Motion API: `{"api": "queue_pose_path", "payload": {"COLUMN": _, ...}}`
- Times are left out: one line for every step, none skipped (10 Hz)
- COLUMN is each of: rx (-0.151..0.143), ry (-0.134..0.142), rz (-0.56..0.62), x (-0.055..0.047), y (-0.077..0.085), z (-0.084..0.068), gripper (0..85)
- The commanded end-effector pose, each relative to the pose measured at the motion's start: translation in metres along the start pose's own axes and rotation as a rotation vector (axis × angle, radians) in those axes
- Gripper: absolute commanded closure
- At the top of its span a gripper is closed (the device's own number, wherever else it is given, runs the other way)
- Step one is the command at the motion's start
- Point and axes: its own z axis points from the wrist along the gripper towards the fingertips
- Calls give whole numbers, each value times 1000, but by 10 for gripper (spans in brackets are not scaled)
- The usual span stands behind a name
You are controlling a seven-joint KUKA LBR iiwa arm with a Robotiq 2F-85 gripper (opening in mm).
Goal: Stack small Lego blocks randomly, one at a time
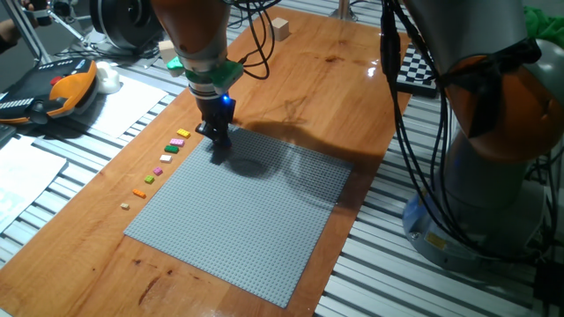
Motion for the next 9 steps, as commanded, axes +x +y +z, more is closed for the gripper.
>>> {"api": "queue_pose_path", "payload": {"rx": -2, "ry": 0, "rz": 0, "x": -1, "y": 0, "z": 0, "gripper": 850}}
{"api": "queue_pose_path", "payload": {"rx": -2, "ry": 0, "rz": -1, "x": -1, "y": -1, "z": 0, "gripper": 850}}
{"api": "queue_pose_path", "payload": {"rx": -1, "ry": 3, "rz": -3, "x": -2, "y": -1, "z": 0, "gripper": 850}}
{"api": "queue_pose_path", "payload": {"rx": -1, "ry": 3, "rz": -3, "x": -1, "y": -1, "z": 0, "gripper": 850}}
{"api": "queue_pose_path", "payload": {"rx": 0, "ry": 0, "rz": -5, "x": -1, "y": -1, "z": 2, "gripper": 850}}
{"api": "queue_pose_path", "payload": {"rx": 0, "ry": -3, "rz": -4, "x": 0, "y": 0, "z": 4, "gripper": 850}}
{"api": "queue_pose_path", "payload": {"rx": 0, "ry": -7, "rz": -4, "x": 0, "y": 2, "z": 5, "gripper": 850}}
{"api": "queue_pose_path", "payload": {"rx": -2, "ry": -8, "rz": -6, "x": 1, "y": 2, "z": 6, "gripper": 850}}
{"api": "queue_pose_path", "payload": {"rx": -2, "ry": -5, "rz": -6, "x": 1, "y": 2, "z": 6, "gripper": 850}}
